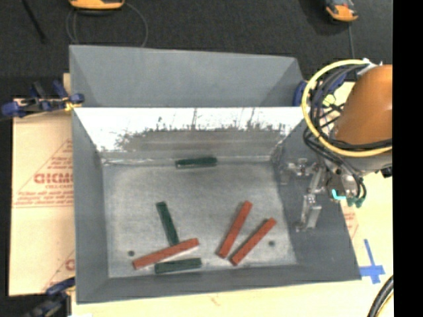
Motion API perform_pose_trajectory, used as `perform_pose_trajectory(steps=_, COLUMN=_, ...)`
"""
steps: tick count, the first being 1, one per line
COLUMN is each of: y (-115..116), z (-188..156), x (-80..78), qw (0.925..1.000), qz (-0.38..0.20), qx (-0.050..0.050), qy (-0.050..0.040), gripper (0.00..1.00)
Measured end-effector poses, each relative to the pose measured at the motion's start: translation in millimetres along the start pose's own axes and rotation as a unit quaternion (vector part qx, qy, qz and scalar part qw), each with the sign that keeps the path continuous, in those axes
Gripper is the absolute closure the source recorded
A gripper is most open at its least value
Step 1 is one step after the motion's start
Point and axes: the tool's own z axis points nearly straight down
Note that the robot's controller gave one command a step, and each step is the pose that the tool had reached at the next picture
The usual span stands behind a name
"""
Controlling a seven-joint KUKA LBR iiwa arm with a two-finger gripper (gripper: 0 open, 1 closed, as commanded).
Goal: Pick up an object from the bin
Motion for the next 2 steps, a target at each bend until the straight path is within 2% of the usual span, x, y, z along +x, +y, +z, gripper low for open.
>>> perform_pose_trajectory(steps=1, y=0, z=-4, x=-1.5, qw=1.0000, qz=-0.002, qx=0.001, qy=-0.0037, gripper=0.00)
perform_pose_trajectory(steps=2, y=16, z=45, x=-1.2, qw=0.9934, qz=-0.114, qx=0.002, qy=-0.0072, gripper=0.00)
